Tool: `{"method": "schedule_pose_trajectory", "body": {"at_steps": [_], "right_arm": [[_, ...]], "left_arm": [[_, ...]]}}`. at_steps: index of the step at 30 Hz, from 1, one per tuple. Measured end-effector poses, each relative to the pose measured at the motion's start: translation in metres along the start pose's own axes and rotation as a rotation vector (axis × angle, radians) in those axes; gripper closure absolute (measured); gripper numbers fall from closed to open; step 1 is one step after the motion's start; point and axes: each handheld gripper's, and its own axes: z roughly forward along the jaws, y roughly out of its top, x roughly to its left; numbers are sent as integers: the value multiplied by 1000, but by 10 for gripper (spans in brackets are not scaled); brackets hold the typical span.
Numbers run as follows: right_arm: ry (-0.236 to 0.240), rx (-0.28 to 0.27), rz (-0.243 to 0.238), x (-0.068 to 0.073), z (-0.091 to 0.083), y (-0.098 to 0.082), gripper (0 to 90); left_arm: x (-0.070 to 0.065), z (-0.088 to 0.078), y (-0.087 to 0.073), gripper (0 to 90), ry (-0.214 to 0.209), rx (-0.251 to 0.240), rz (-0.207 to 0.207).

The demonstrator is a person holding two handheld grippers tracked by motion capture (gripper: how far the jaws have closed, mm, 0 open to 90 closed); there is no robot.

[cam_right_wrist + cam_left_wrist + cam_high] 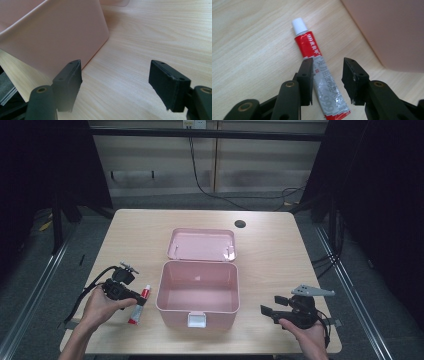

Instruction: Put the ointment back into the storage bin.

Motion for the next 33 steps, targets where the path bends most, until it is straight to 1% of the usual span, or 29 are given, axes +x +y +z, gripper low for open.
{"method": "schedule_pose_trajectory", "body": {"at_steps": [1, 2, 3, 4, 5, 6, 8, 9, 10, 11, 12, 15, 16, 17, 18, 21, 22, 23, 24, 27, 29, 32, 33], "right_arm": [[1, 0, -1, 1, 0, 0, 266], [1, 4, 2, 1, 0, 0, 265], [1, 4, 2, 1, 0, 0, 265], [0, 4, 1, 1, 0, 0, 264], [2, 3, -1, 1, 0, 0, 264], [4, 4, -2, 1, 0, 0, 263], [2, 5, 2, 1, 0, 0, 261], [4, 5, 1, 1, 0, 0, 261], [4, 4, -1, 0, -1, 0, 260], [6, 3, -3, 0, -1, 0, 259], [6, 3, -1, 0, -1, 0, 259], [5, -3, 3, -1, -2, 0, 258], [4, -1, 3, 0, -2, 0, 257], [4, -1, 3, 0, -2, 0, 257], [4, 1, 1, 0, -1, 0, 257], [3, 1, 3, -1, -2, 0, 259], [2, -4, 10, -1, -2, 0, 259], [2, -4, 10, -1, -2, 0, 259], [0, -6, 11, -2, -3, 0, 259], [1, -7, 9, -2, -3, 0, 259], [1, -3, 10, -1, -3, 0, 259], [-1, -3, 8, -1, -3, 0, 260], [0, -4, 9, -1, -3, 0, 259]], "left_arm": [[1, 3, 1, 610, 17, 12, -4], [2, 5, 3, 610, 29, 34, 5], [2, 5, 3, 610, 29, 34, 5], [2, 7, 3, 610, 19, 41, 8], [1, 9, 4, 610, 25, 47, 10], [0, 10, 5, 610, 42, 59, 15], [0, 11, 5, 613, 40, 60, 17], [0, 11, 5, 616, 37, 69, 21], [0, 12, 6, 621, 40, 79, 21], [-1, 14, 6, 620, 47, 74, 20], [0, 15, 6, 625, 45, 88, 33], [-1, 16, 7, 647, 51, 88, 33], [-2, 17, 8, 656, 55, 94, 41], [-3, 17, 8, 656, 58, 91, 41], [-3, 18, 9, 665, 72, 105, 53], [-4, 19, 10, 688, 75, 110, 62], [-5, 19, 10, 694, 100, 107, 68], [-5, 19, 10, 694, 100, 107, 68], [-5, 21, 11, 694, 103, 124, 81], [-6, 22, 11, 699, 110, 130, 85], [-6, 22, 11, 700, 115, 129, 98], [-6, 22, 11, 706, 113, 127, 102], [-6, 21, 11, 706, 125, 124, 96]]}}
